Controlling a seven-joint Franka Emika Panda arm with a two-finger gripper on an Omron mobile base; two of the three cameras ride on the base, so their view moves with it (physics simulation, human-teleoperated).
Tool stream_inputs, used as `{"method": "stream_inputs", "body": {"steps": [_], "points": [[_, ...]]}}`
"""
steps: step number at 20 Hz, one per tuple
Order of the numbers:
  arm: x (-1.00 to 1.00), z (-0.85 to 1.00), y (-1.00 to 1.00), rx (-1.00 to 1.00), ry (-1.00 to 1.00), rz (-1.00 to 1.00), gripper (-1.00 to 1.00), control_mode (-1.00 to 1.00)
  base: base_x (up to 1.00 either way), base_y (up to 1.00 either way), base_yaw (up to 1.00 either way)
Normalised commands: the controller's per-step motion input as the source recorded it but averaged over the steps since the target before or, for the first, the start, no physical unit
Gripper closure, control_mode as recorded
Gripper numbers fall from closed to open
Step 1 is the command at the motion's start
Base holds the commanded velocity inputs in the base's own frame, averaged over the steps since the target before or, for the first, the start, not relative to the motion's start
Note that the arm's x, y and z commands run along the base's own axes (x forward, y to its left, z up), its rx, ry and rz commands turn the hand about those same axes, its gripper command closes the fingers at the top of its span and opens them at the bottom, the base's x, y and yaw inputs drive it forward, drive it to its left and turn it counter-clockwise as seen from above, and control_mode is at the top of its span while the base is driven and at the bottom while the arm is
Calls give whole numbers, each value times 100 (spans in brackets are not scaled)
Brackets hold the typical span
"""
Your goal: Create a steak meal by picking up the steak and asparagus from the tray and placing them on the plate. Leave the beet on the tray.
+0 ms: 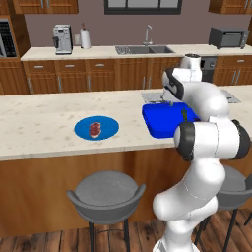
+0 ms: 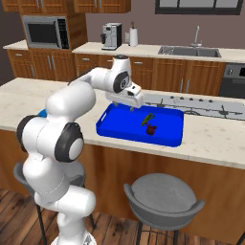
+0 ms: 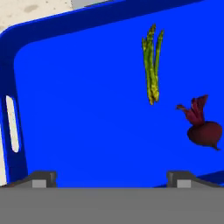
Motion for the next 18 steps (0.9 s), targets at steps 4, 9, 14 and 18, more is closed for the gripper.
{"method": "stream_inputs", "body": {"steps": [4, 9, 14, 18], "points": [[-10, -37, -77, -3, 8, 1, -100, -100, 0, 0, 0], [5, -18, -51, 0, 6, 5, -100, -100, 0, 0, 0], [24, -7, -20, 0, 6, 7, -100, -100, 0, 0, 0], [39, -6, -5, 0, 7, 7, -100, -100, 0, 0, 0]]}}
